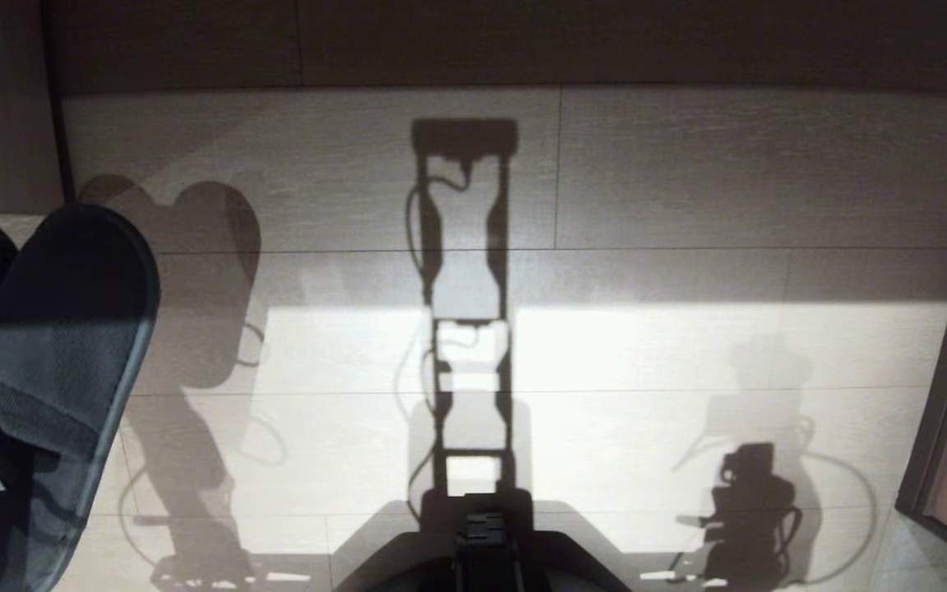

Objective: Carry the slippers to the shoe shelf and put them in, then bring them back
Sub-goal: Place the slippers into the shoe cabinet

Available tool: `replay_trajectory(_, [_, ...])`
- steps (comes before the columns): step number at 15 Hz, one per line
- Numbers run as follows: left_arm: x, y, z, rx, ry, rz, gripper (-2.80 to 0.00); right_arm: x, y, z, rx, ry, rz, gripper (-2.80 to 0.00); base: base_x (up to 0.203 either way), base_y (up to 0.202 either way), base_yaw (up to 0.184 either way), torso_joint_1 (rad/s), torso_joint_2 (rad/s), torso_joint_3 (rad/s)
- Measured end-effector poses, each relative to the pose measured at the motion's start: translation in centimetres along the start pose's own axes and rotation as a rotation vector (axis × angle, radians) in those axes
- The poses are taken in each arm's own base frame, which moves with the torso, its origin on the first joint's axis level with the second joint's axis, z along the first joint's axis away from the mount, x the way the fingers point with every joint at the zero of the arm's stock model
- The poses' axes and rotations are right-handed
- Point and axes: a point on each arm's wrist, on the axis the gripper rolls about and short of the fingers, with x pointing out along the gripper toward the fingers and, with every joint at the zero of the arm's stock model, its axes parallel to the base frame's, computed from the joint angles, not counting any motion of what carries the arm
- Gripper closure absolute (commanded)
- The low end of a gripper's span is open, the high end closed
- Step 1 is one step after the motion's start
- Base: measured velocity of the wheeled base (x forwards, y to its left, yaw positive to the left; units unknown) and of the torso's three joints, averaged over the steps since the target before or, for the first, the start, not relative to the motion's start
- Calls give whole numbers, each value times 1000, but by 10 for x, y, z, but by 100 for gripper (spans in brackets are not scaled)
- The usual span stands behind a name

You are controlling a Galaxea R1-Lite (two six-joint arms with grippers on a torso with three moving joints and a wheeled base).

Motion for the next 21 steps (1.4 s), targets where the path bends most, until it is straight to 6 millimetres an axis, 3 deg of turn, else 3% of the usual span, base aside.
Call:
replay_trajectory(5, [-47,11,-20,-2,-2,11,0,0,0,0,0,0,0,0,0,0,0,0,0,0])
replay_trajectory(12, [-90,19,-41,-22,29,-49,0,0,0,0,0,0,0,0,0,0,0,0,0,0])
replay_trajectory(21, [-123,20,-76,-16,145,-189,0,0,0,0,0,0,0,0,0,0,0,0,0,0])
